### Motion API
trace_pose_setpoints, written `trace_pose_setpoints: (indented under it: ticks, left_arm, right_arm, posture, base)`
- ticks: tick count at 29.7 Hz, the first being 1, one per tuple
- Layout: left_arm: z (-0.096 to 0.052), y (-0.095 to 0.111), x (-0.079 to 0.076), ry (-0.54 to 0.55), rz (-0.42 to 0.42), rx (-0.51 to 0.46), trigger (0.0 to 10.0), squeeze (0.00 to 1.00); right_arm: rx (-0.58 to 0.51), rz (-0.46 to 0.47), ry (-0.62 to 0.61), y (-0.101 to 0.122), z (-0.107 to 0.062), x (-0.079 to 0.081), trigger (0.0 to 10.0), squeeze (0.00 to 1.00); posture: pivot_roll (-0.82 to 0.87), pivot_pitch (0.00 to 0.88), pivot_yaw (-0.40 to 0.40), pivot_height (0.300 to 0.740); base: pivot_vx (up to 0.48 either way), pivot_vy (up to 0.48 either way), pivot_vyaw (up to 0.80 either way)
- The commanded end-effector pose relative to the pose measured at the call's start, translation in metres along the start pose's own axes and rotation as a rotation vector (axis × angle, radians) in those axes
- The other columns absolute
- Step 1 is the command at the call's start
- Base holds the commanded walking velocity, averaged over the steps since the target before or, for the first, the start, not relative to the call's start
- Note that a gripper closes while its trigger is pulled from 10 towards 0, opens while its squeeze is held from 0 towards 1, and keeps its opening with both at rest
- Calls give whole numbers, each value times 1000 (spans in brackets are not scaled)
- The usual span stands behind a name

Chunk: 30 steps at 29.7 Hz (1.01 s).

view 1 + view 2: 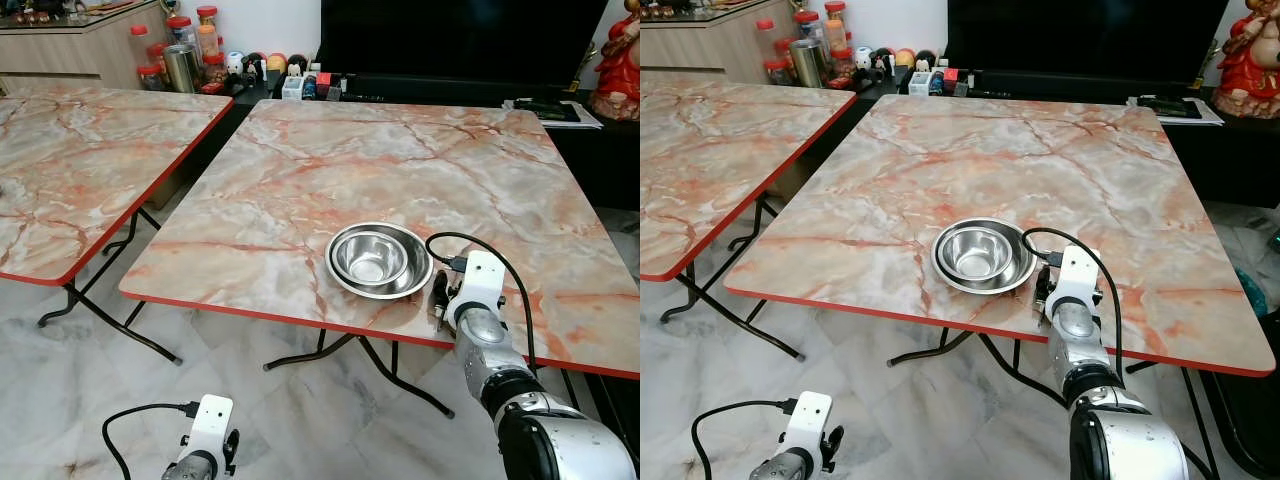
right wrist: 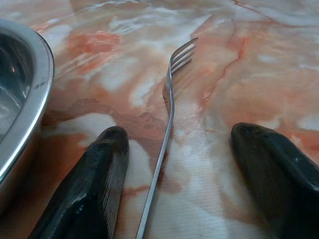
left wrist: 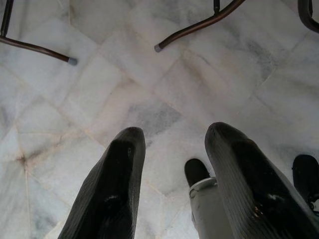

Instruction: Setting the table

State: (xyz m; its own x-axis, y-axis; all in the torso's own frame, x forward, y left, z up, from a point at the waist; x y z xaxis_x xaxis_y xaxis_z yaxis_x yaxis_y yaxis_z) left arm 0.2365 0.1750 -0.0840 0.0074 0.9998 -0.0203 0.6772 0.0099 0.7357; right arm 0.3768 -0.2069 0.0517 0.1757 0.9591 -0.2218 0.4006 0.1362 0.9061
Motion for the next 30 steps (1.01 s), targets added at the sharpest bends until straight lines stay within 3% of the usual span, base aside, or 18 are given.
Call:
trace_pose_setpoints:
  ticks: [1, 10, 22, 30]
  left_arm:
    - [1, 2, 0, 0, -7, -2, 10000, 0]
    - [1, 3, 0, -4, -11, 0, 10000, 0]
    - [1, 3, -2, -11, -8, -5, 10000, 0]
    - [1, 3, 0, -9, -5, -3, 10000, 0]
  right_arm:
    - [33, -20, 11, -9, -1, 3, 10000, 0]
    - [65, -20, -67, -14, -1, -9, 10000, 0]
    - [29, -10, -201, -4, -1, -27, 10000, 0]
    - [24, 1, -183, -2, 0, -24, 10000, 0]
  posture:
    - [15, 0, 18, 705]
    - [18, 0, 20, 705]
    - [19, 0, 21, 705]
    - [19, 0, 25, 705]
  base:
    - [0, 0, 0]
    - [0, 0, 0]
    - [0, 0, 0]
    - [0, 0, 0]
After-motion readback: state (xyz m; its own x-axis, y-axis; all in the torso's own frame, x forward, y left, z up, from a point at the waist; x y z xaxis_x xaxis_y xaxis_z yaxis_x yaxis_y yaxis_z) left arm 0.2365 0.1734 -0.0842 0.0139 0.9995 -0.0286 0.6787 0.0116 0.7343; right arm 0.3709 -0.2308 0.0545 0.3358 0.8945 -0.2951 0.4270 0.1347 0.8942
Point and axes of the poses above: a point about 5 cm out from each wrist's last joint towards the gripper, its own z axis pointing out of the wrist towards the gripper, its own y axis along the axis of the wrist's last joint, x = y × z, the point moved 3 cm from there along z, pointing out of the wrist towards the gripper, and after that the axes turned 11 degrees about -z, right-handed, at the moved point
